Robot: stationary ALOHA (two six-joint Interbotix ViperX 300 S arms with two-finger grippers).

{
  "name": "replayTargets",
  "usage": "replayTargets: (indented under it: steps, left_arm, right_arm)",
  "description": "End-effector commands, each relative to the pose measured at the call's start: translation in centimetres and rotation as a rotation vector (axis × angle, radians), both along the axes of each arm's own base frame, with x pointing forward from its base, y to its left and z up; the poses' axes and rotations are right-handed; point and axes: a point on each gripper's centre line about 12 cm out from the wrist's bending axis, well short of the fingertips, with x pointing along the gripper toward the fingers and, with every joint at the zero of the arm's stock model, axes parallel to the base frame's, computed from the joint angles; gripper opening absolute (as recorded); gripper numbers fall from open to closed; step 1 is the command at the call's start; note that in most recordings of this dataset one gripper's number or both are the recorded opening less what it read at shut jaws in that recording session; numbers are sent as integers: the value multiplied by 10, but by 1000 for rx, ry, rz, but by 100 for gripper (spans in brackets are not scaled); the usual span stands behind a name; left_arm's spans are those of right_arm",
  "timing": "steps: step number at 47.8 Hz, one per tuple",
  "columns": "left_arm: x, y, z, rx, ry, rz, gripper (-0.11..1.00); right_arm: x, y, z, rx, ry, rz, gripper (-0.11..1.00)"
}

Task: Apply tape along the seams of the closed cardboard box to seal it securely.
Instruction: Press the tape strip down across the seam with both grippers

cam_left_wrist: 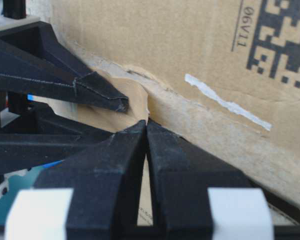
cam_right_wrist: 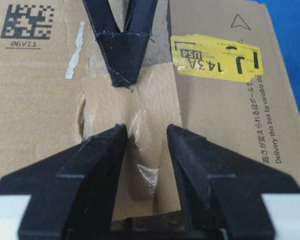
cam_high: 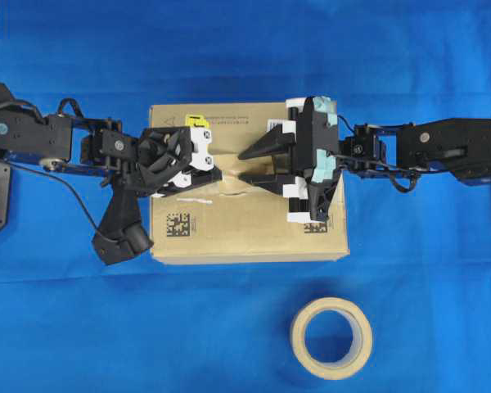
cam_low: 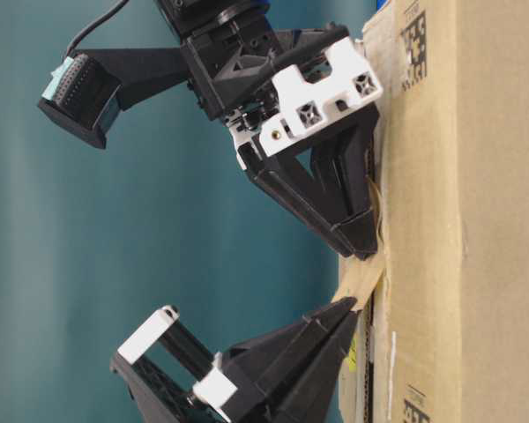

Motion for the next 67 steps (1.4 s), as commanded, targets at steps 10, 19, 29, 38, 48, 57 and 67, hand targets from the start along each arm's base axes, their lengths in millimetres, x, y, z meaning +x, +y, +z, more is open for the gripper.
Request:
replayTargets:
  steps: [10,19,29,38,48,57,67]
  left_arm:
    - [4,0,11,-39,-22,34,21]
    - [6,0,15,-61,-16,54,54]
    - [8,2,21,-84,19,78,56]
    - [9,1,25,-84,51,79,55]
    - [8,2,25,-84,88,82,56]
    - [7,2,26,-83,92,81,56]
    - [7,3,26,-83,98,84,56]
  right_arm:
    - [0,1,7,3,-17,-1,47]
    - [0,1,7,1,-14,1,47]
    - [-1,1,5,3,4,0,47]
    - [-2,1,4,5,14,-1,47]
    - [-2,1,3,6,27,0,47]
    - [-2,1,2,8,35,-1,46]
    - [-3,1,1,8,38,-1,45]
